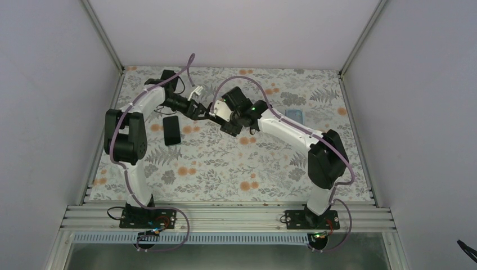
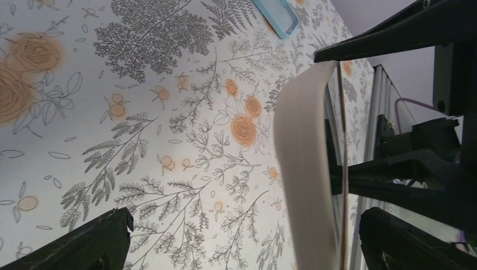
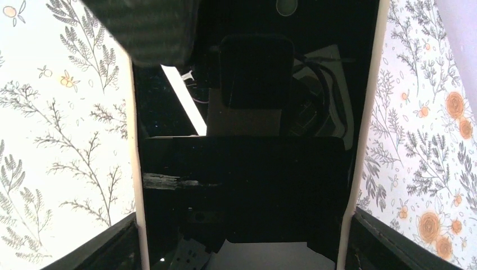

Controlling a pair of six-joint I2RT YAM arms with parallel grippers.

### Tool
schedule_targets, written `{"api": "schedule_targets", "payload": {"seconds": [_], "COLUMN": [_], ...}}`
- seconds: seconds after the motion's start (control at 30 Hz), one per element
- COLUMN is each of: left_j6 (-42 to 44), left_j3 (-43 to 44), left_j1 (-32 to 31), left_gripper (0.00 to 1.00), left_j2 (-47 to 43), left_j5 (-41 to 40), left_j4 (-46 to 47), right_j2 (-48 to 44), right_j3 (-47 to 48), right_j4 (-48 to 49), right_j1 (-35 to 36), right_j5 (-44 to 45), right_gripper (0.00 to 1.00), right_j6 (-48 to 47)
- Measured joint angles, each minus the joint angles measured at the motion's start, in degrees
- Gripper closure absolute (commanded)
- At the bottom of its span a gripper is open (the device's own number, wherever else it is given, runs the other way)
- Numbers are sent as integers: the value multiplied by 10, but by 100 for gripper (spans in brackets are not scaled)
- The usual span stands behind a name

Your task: Take the phone out of the phone case

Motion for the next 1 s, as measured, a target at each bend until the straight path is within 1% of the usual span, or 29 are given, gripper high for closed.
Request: {"api": "schedule_targets", "payload": {"seconds": [0.13, 0.37, 0.47, 0.67, 0.73, 0.9, 1.0], "left_j6": [0, 9, 24, 59, 67, 82, 88], "left_j3": [16, 41, 53, 59, 63, 86, 94], "left_j1": [0, 0, 2, -1, -2, -2, 1], "left_gripper": [0, 1, 6, 22, 24, 24, 31], "left_j2": [19, 24, 40, 85, 89, 89, 89], "left_j5": [17, 55, 69, 92, 96, 111, 115], "left_j4": [-14, -46, -64, -115, -125, -145, -152], "right_j2": [19, 49, 59, 76, 81, 82, 82], "right_j3": [15, 38, 51, 69, 75, 77, 77], "right_j4": [3, 8, 11, 21, 22, 21, 21], "right_j1": [4, 9, 10, 10, 11, 19, 27], "right_j5": [3, 5, 10, 12, 12, 12, 12], "right_gripper": [40, 40, 40, 40, 40, 40, 40], "right_j6": [-3, -7, -7, -11, -12, -14, -15]}}
